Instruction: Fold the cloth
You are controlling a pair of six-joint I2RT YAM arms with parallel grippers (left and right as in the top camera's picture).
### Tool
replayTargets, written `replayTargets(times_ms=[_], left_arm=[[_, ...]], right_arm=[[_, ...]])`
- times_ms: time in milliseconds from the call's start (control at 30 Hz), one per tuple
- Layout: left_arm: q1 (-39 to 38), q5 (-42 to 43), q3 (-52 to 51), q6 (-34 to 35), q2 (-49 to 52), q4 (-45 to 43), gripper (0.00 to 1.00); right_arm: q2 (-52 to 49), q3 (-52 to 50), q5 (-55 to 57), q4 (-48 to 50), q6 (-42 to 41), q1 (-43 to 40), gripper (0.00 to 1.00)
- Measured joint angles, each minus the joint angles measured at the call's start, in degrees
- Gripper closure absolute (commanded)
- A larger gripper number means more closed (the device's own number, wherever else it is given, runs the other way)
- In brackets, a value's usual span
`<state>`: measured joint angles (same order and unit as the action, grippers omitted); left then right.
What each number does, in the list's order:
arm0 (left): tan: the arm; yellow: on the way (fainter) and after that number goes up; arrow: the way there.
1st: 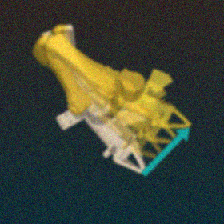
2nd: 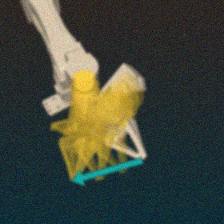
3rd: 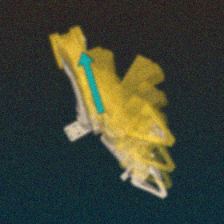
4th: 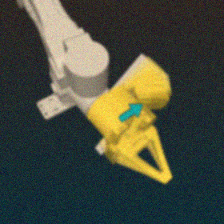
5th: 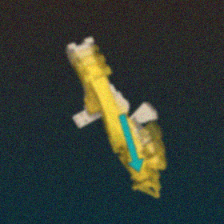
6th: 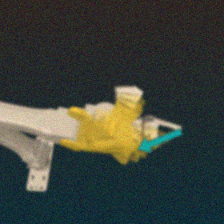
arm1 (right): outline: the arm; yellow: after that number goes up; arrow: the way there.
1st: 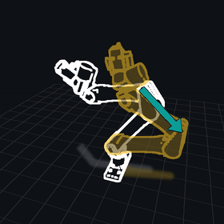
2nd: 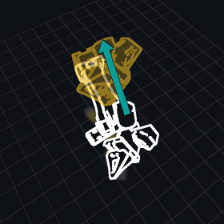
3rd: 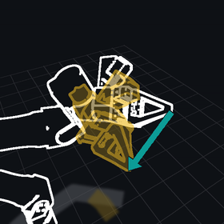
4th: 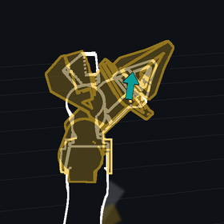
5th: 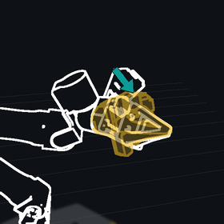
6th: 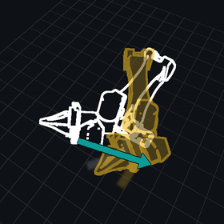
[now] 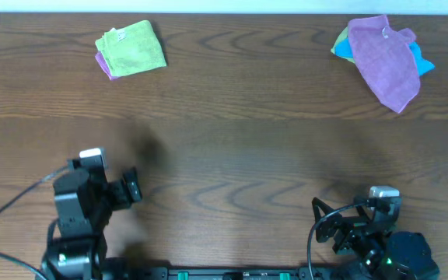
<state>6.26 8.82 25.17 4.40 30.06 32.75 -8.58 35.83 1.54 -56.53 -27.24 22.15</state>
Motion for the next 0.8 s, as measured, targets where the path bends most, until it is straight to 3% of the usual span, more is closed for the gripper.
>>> replayTargets(times_ms=[367,800], left_arm=[[-0.17,-0.02,-9.62,-0.17,-15.80,0.31,0.05],[-4.74,-0.02,-11.98,-4.83,-21.16,5.55,0.05]], right_arm=[[0.00,0.00,0.00,0.00,0.00,0.00,0.01],[0.00,0.00,0.00,0.00,0.00,0.00,0.01]])
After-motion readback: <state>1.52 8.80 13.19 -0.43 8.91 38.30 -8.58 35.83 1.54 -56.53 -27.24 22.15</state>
